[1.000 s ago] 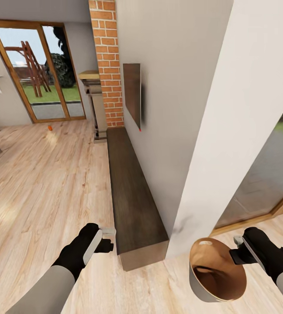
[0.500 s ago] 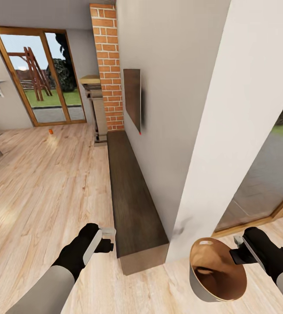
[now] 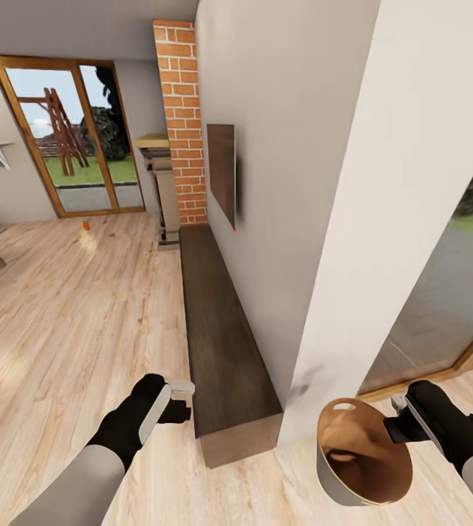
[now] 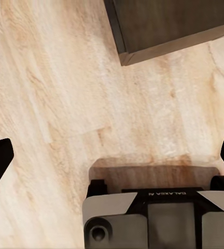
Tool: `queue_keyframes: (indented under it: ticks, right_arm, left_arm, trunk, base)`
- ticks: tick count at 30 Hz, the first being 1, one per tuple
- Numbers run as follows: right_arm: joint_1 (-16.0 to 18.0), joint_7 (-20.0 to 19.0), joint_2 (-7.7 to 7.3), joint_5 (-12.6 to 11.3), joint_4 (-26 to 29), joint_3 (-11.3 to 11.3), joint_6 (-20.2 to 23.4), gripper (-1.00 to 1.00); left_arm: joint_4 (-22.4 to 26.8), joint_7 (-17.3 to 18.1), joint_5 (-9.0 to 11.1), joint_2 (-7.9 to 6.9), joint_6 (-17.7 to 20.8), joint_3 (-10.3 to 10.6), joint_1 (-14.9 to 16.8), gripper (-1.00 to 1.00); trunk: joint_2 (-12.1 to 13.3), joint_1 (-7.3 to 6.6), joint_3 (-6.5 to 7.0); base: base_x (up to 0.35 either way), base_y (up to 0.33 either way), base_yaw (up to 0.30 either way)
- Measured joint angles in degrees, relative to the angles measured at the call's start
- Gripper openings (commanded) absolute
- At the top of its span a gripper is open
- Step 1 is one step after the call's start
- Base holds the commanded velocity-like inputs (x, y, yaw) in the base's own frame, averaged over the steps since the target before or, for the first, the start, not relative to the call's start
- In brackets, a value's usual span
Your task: Put the three can of soda from the living room inside the tash can in the kitchen.
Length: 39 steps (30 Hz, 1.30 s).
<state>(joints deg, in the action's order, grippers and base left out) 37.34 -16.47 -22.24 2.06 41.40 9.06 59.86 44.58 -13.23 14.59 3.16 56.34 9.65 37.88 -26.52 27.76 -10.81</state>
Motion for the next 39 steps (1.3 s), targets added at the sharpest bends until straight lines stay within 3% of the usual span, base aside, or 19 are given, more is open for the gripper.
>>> queue_keyframes:
  ticks: [39]
  right_arm:
    - [0.0,0.0,0.09,0.1,0.35,0.1,0.0,-1.0]
  left_arm:
    - [0.1,1.08,0.0,0.08,-0.87,0.02,0.0,1.0]
  trunk:
    - [0.0,0.0,3.66]
  base:
    - [0.0,0.0,0.0]
